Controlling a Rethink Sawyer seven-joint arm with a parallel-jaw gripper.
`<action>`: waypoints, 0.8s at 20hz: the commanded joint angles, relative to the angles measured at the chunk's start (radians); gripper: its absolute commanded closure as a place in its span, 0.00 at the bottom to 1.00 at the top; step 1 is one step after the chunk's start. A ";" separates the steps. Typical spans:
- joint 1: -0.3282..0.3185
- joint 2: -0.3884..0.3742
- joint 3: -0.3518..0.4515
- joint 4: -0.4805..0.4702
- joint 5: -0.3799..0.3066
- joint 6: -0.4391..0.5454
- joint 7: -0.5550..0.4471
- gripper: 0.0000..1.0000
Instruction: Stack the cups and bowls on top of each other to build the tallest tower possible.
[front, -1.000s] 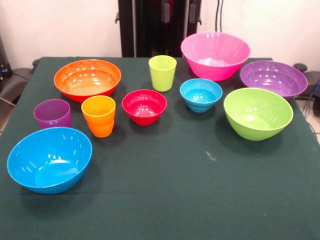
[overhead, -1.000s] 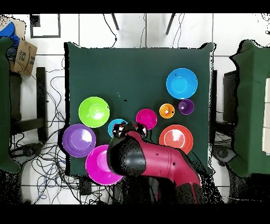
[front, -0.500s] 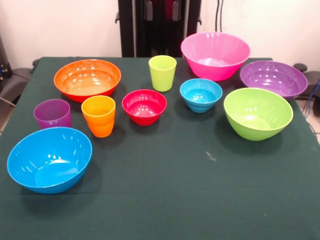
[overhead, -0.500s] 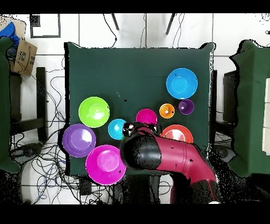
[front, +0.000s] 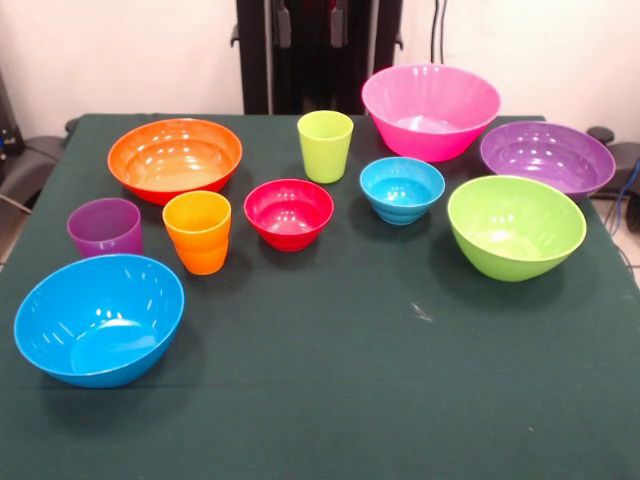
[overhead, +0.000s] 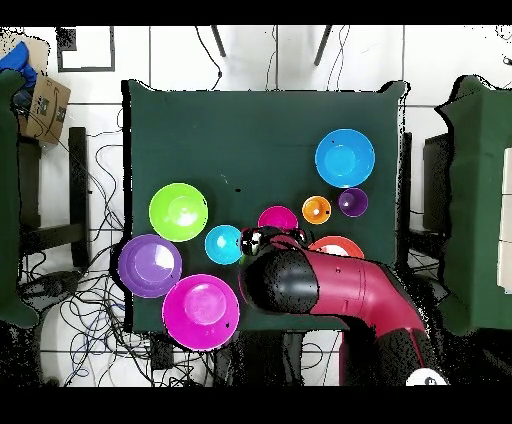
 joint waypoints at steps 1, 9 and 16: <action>-0.026 0.065 0.133 -0.005 -0.121 0.093 -0.207 0.00; -0.053 0.099 0.166 -0.002 -0.210 0.069 -0.176 0.00; -0.087 0.155 0.195 -0.008 -0.281 0.025 -0.160 0.00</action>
